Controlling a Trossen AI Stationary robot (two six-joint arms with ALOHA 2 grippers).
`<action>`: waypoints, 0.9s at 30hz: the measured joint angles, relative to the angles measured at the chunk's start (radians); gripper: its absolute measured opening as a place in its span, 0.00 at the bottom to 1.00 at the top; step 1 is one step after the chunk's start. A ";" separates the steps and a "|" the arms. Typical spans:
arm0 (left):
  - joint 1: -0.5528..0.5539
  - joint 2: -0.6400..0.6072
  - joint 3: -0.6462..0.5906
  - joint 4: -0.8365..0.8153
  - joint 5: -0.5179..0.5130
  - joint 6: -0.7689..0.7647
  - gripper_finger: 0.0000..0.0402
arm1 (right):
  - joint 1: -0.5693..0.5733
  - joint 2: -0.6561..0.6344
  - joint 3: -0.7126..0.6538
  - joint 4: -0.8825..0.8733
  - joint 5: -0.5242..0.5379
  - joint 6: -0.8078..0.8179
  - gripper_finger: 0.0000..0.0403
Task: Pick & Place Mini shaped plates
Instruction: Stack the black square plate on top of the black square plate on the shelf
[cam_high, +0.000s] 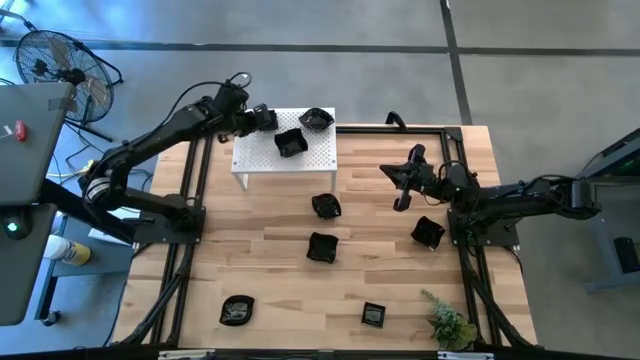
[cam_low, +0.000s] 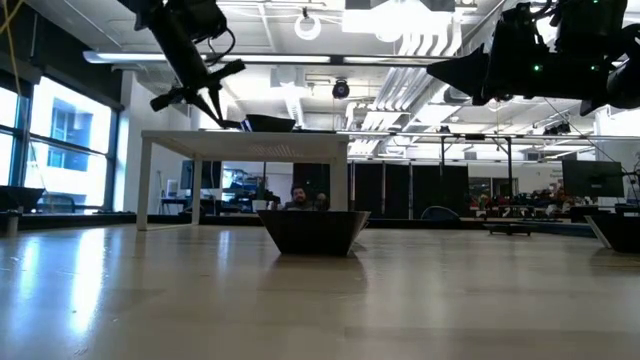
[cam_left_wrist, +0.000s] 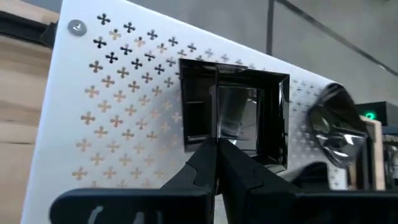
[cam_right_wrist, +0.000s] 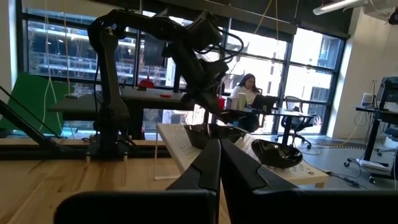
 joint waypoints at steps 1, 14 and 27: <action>0.000 0.006 -0.001 0.008 -0.002 -0.001 0.01 | 0.000 0.000 0.000 0.000 0.000 0.000 0.01; 0.011 0.086 -0.001 0.060 -0.019 -0.018 0.01 | 0.000 0.000 0.000 0.002 0.000 0.000 0.02; 0.026 0.086 -0.001 0.066 0.000 -0.026 0.03 | 0.000 0.000 0.000 0.002 0.000 0.000 0.02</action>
